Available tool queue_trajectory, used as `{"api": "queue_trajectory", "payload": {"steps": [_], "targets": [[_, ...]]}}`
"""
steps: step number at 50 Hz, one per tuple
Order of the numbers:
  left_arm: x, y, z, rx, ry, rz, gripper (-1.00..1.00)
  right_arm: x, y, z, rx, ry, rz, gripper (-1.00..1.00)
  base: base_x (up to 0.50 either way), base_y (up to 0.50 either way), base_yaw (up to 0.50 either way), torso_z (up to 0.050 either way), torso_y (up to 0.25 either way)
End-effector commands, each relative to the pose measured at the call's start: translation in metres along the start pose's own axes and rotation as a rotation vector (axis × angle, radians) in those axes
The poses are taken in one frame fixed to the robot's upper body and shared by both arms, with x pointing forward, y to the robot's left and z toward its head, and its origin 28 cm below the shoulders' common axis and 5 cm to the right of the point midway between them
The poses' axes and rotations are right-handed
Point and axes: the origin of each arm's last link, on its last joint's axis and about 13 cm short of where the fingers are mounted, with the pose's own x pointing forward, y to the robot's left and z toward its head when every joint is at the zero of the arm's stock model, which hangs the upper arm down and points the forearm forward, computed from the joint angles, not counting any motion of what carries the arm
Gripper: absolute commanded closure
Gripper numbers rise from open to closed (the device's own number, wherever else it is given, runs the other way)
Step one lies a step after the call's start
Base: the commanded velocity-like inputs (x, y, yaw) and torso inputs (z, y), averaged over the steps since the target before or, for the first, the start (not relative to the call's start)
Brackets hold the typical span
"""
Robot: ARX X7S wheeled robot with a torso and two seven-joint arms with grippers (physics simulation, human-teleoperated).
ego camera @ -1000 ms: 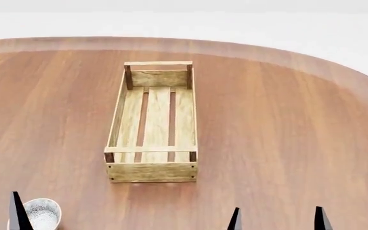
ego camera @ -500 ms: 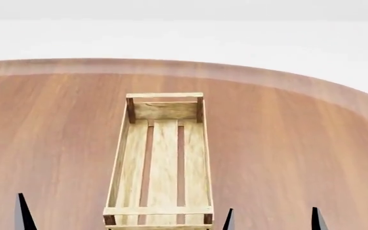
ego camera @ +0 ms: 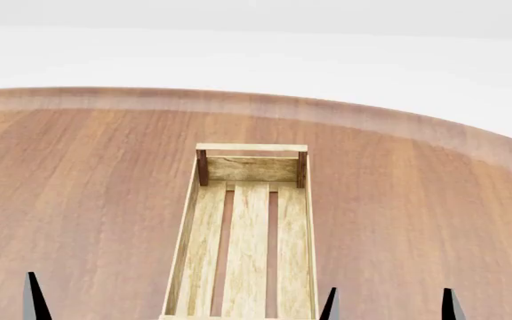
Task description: Stack the right bowl on the left bowl and place them in the tray.
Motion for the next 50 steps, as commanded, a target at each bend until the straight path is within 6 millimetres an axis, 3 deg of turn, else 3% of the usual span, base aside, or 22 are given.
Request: {"api": "queue_trajectory", "payload": {"steps": [1,15,50], "targets": [[0.002,0.0026,0.0005,0.016,-0.006,0.016,-1.0,-0.0001,-0.0001,0.0002,-0.019,-0.016,0.01,-1.0,0.0,0.0,0.0,0.0,0.0],[0.0028,0.0055,-0.0005,0.037,0.029,0.057,-1.0,-0.0009,0.002,0.0013,-0.02,-0.007,0.029,-1.0,0.0,0.0,0.0,0.001,-0.009],[0.0013,0.0076,0.002,0.045,0.024,0.071,-1.0,-0.0026,0.0037,0.0014,-0.014,-0.004,0.035,-1.0,0.0,0.0,0.0,0.026,-0.239]]}}
